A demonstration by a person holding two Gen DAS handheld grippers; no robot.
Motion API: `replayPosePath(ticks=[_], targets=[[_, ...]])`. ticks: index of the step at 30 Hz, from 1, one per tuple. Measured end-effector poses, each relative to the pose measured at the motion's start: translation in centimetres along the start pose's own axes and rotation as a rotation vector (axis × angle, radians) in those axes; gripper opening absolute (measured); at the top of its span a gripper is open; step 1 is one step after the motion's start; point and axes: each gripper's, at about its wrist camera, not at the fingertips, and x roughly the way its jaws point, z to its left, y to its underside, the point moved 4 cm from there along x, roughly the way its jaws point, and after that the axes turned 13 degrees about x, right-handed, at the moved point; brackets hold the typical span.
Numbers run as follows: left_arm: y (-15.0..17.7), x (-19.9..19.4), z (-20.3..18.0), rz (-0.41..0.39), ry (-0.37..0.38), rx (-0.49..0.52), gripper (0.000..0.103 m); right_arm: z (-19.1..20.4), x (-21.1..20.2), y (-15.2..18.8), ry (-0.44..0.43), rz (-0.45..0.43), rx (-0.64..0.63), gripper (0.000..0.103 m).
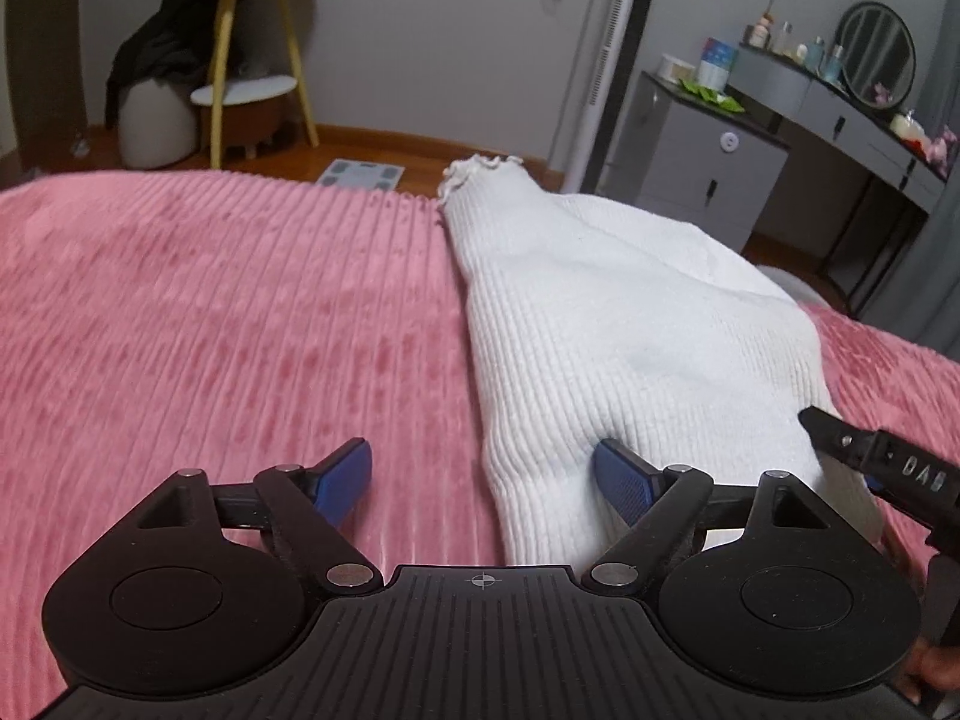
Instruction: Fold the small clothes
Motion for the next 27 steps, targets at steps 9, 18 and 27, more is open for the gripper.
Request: replayPosePath(ticks=[9,18,27], targets=[[-0.9,-1.7,0.6,-0.034,-0.04,0.025,0.087,-1.2,0.5,-0.4,-0.081,0.05,0.155,0.045],[-0.2,-2.2,2.6,-0.003,0.056,-0.128,0.087,0.3,0.1,-0.2,0.026,0.032,-0.032,0.059],[4.2,-2.5,1.9,0.081,0.252,-0.307,0.082,-1.9,0.1,-0.8,-0.131,0.189,0.246,0.062]])
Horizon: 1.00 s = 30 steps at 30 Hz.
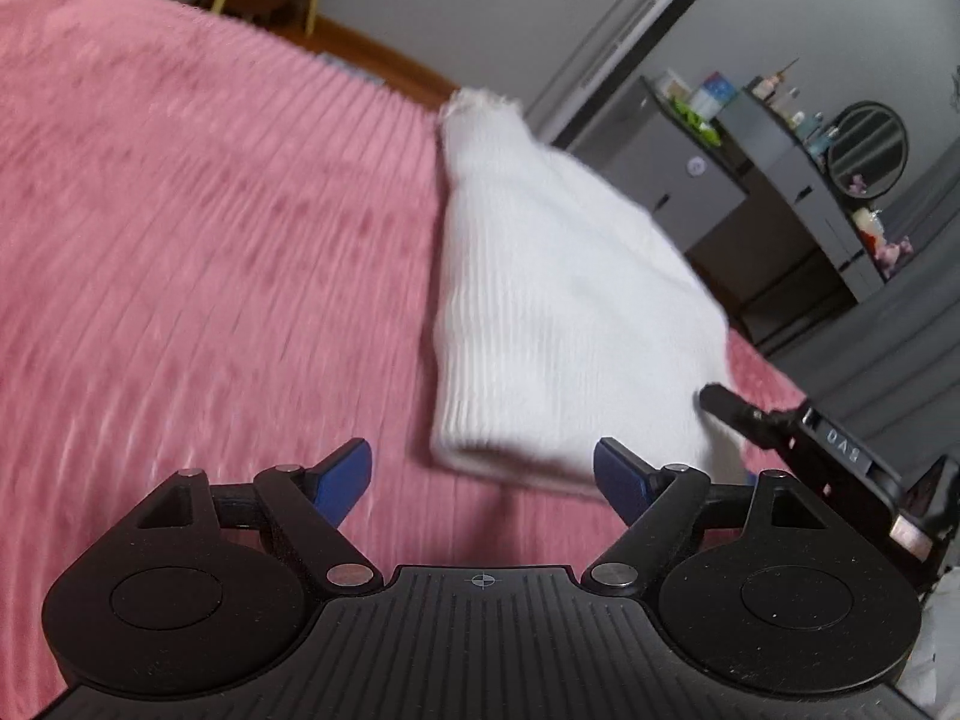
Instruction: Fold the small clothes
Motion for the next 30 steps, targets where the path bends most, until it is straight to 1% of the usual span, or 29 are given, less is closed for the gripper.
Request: replayPosePath(ticks=[2,5,7,9,10,11,12,18,19,21,23,26,28,30], targets=[[-0.1,0.5,0.3,0.008,-0.008,-0.018,0.078,0.1,0.5,0.5,0.014,0.019,-0.016,0.062],[-0.8,0.8,0.6,-0.023,0.016,-0.056,0.074,0.4,0.8,1.1,0.019,0.025,-0.042,0.062],[-1.3,1.5,0.7,-0.026,0.031,-0.082,0.071,0.4,0.9,1.1,0.021,0.024,-0.046,0.062],[-1.4,2.2,0.6,-0.013,0.033,-0.094,0.057,0.2,0.8,1.1,0.016,0.025,-0.034,0.062],[-1.5,2.6,0.5,-0.011,0.028,-0.093,0.053,0.1,0.9,1.0,0.014,0.025,-0.033,0.062],[-1.6,2.8,0.5,-0.004,0.009,-0.086,0.049,0.1,0.9,1.1,0.013,0.024,-0.035,0.062],[-1.6,3.1,0.5,0.002,-0.013,-0.078,0.042,0.2,0.9,1.1,0.012,0.022,-0.041,0.062],[-1.8,2.5,-0.3,-0.011,-0.065,-0.005,0.023,0.4,0.9,1.1,0.016,0.016,-0.074,0.062],[-1.9,2.2,-0.4,-0.016,-0.072,0.004,0.022,0.5,0.9,1.1,0.017,0.015,-0.078,0.061],[-2.0,1.7,-0.5,-0.033,-0.088,0.03,0.021,0.7,0.9,1.2,0.011,0.012,-0.089,0.053],[-1.9,1.5,-0.6,-0.036,-0.109,0.064,0.02,1.0,0.9,1.2,0.003,0.011,-0.104,0.051],[-1.7,1.1,-0.4,-0.035,-0.136,0.104,0.02,1.2,1.1,1.5,0.02,0.009,-0.144,0.05],[-1.7,0.5,0.0,-0.039,-0.148,0.132,0.024,1.0,1.2,1.4,0.017,0.015,-0.142,0.051],[-1.8,-0.4,0.6,-0.049,-0.177,0.163,0.038,0.6,1.2,1.0,-0.009,0.02,-0.11,0.059]])
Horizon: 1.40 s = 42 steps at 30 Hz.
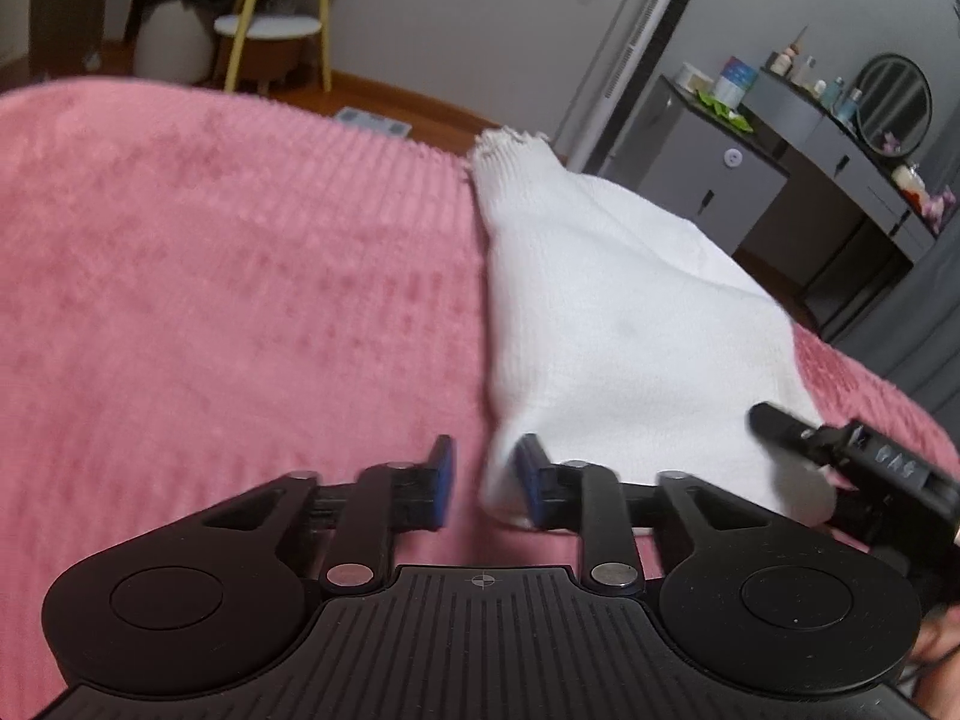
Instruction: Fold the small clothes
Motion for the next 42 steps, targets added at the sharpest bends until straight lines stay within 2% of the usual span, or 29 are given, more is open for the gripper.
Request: replayPosePath(ticks=[1,2,3,4,6,7,9,11,13,14,17,18,19,20,21,24,26,29,31,33,34,36,37,42], targets=[[-0.2,-0.5,0.6,-0.014,-0.034,0.01,0.043,-0.3,0.0,-0.1,-0.02,-0.002,0.02,0.061],[-0.5,-0.9,1.2,-0.035,-0.05,0.018,0.052,-0.6,0.1,-0.3,-0.035,-0.006,0.042,0.066],[-0.9,-1.2,1.8,-0.061,-0.047,0.012,0.06,-0.8,0.2,-0.4,-0.049,-0.009,0.068,0.071],[-1.4,-1.4,2.2,-0.082,-0.032,-0.01,0.063,-1.0,0.4,-0.4,-0.068,-0.009,0.092,0.074],[-2.6,-0.7,2.1,-0.093,0.064,-0.024,0.081,-1.0,0.8,-0.4,-0.095,-0.017,0.118,0.083],[-3.2,0.3,1.8,-0.087,0.124,-0.016,0.083,-0.9,1.0,-0.3,-0.096,-0.025,0.115,0.084],[-4.0,2.4,1.2,-0.047,0.155,-0.033,0.082,-0.5,1.3,0.0,-0.078,-0.043,0.088,0.084],[-4.6,4.8,0.5,-0.001,0.236,-0.034,0.082,-0.2,1.5,0.3,-0.073,-0.059,0.066,0.084],[-4.7,7.0,0.3,0.049,0.252,-0.068,0.082,-0.2,1.5,0.4,-0.074,-0.063,0.057,0.082],[-4.9,7.8,0.3,0.062,0.276,-0.084,0.082,-0.3,1.5,0.3,-0.072,-0.068,0.064,0.076],[-5.3,8.8,0.2,0.067,0.327,-0.129,0.068,-1.2,1.4,-0.2,-0.088,-0.082,0.117,0.06],[-5.5,8.7,0.2,0.064,0.327,-0.127,0.057,-1.6,1.4,-0.4,-0.099,-0.085,0.136,0.053],[-5.5,8.6,0.0,0.055,0.33,-0.118,0.053,-1.8,1.3,-0.5,-0.11,-0.088,0.149,0.049],[-5.6,8.2,-0.3,0.041,0.325,-0.1,0.046,-1.8,1.2,-0.6,-0.121,-0.095,0.148,0.039],[-5.8,7.6,-0.7,0.02,0.313,-0.065,0.044,-1.4,0.9,-0.6,-0.127,-0.111,0.131,0.027],[-6.5,5.9,-1.1,-0.035,0.296,-0.018,0.041,0.9,-0.4,-0.6,-0.157,-0.143,0.024,0.021],[-6.6,4.7,-0.9,-0.057,0.296,-0.015,0.041,1.5,-0.7,-0.4,-0.193,-0.122,0.025,0.021],[-6.1,3.2,0.2,-0.054,0.288,-0.034,0.04,1.4,-0.2,-0.1,-0.172,-0.07,0.026,0.021],[-5.4,2.5,0.9,-0.045,0.281,-0.047,0.04,1.3,-0.1,0.0,-0.168,-0.038,0.033,0.027],[-4.4,1.6,1.8,-0.034,0.266,-0.05,0.04,1.7,-0.3,0.1,-0.168,-0.009,0.026,0.037],[-3.7,1.1,2.4,-0.026,0.262,-0.061,0.04,2.0,-0.3,0.2,-0.179,-0.001,0.021,0.037],[-2.6,0.2,3.8,-0.012,0.266,-0.09,0.04,2.6,-0.6,0.5,-0.212,0.021,0.008,0.051],[-1.8,-0.4,4.4,-0.004,0.261,-0.097,0.04,2.8,-0.6,0.6,-0.222,0.026,-0.003,0.055],[1.4,-2.3,7.5,0.038,0.19,-0.109,0.041,4.6,-0.5,1.6,-0.248,0.06,-0.06,0.057]])
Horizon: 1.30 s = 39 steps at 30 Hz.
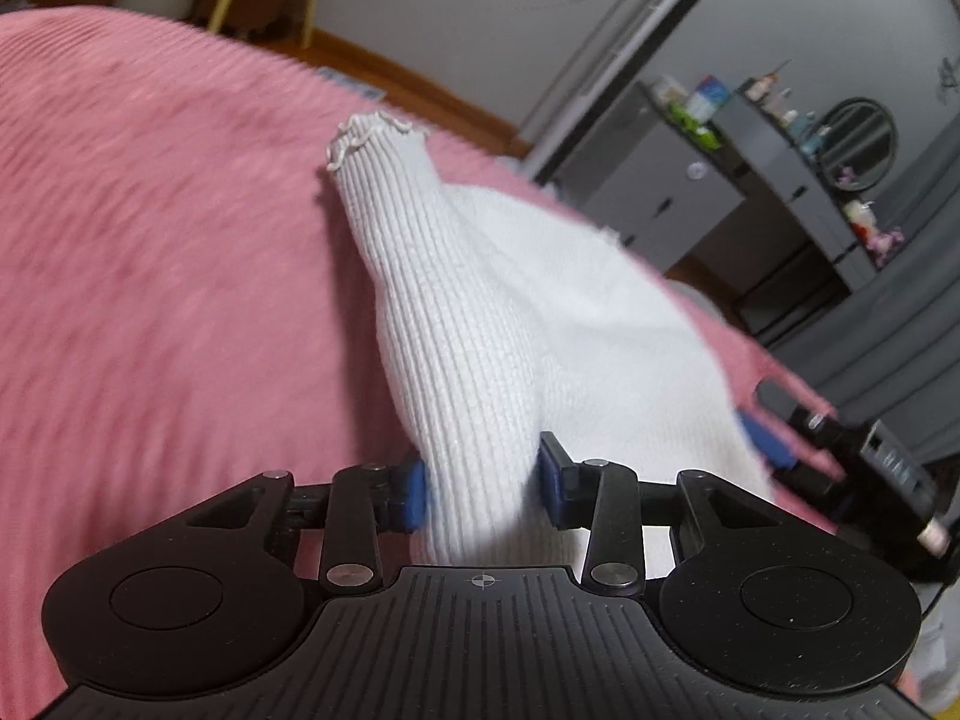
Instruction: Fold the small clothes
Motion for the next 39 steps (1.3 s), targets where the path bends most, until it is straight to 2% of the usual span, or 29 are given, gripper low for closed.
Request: replayPosePath(ticks=[2,3,5,7,8,9,11,14,15,17,18,20,23,25,27,29,31,33,35,39], targets=[[0.7,-0.4,0.5,0.005,-0.04,0.015,0.045,0.9,0.3,0.7,0.014,0.001,-0.038,0.057],[0.7,-0.8,0.5,-0.004,-0.067,0.025,0.051,1.5,0.4,1.2,0.024,-0.003,-0.065,0.056],[0.5,-2.1,0.4,-0.043,-0.126,0.055,0.055,2.8,0.6,2.1,0.05,-0.019,-0.131,0.052],[-0.4,-3.0,-0.4,-0.105,-0.212,0.112,0.067,4.0,0.7,3.0,0.086,-0.048,-0.197,0.044],[-0.9,-3.2,-0.8,-0.132,-0.255,0.136,0.08,4.7,0.7,3.4,0.102,-0.07,-0.233,0.038],[-1.3,-3.2,-1.3,-0.159,-0.291,0.148,0.088,5.4,0.7,3.8,0.124,-0.093,-0.277,0.035],[-1.7,-2.5,-2.4,-0.185,-0.292,0.151,0.089,7.2,0.9,4.9,0.158,-0.122,-0.395,0.033],[-1.3,-0.1,-3.7,-0.162,-0.285,0.146,0.09,9.0,2.3,6.2,0.201,-0.099,-0.514,0.031],[-0.9,0.8,-3.9,-0.139,-0.316,0.158,0.09,9.1,3.0,6.7,0.247,-0.095,-0.563,0.031],[0.3,2.3,-3.7,-0.093,-0.382,0.185,0.091,7.8,4.9,7.6,0.396,-0.056,-0.632,0.031],[1.0,2.6,-3.4,-0.102,-0.38,0.177,0.094,6.8,5.3,7.9,0.416,-0.037,-0.633,0.031],[1.8,2.8,-2.6,-0.125,-0.396,0.165,0.1,5.8,5.3,8.1,0.393,-0.043,-0.626,0.031],[1.9,1.7,-2.7,-0.101,-0.387,0.116,0.1,6.3,5.5,7.7,0.409,-0.02,-0.64,0.035],[2.1,0.4,-3.1,-0.072,-0.379,0.079,0.1,6.8,4.8,7.2,0.418,-0.004,-0.623,0.044],[3.4,-1.1,-3.4,-0.07,-0.366,0.041,0.099,6.7,3.3,6.5,0.412,0.013,-0.529,0.049],[4.5,-2.1,-3.4,-0.062,-0.359,0.014,0.099,6.1,1.3,7.0,0.396,0.02,-0.416,0.05],[5.5,-2.6,-3.7,-0.046,-0.352,-0.003,0.099,5.1,-0.3,7.9,0.395,0.039,-0.355,0.051],[6.2,-2.3,-3.9,-0.019,-0.345,-0.002,0.098,3.8,-0.8,8.6,0.392,0.079,-0.278,0.051],[6.6,-2.2,-3.9,-0.008,-0.337,-0.011,0.098,2.4,-0.5,8.6,0.343,0.125,-0.143,0.052],[6.8,-2.2,-3.4,0.005,-0.297,-0.058,0.085,0.7,-0.1,7.7,0.285,0.157,0.026,0.054]])
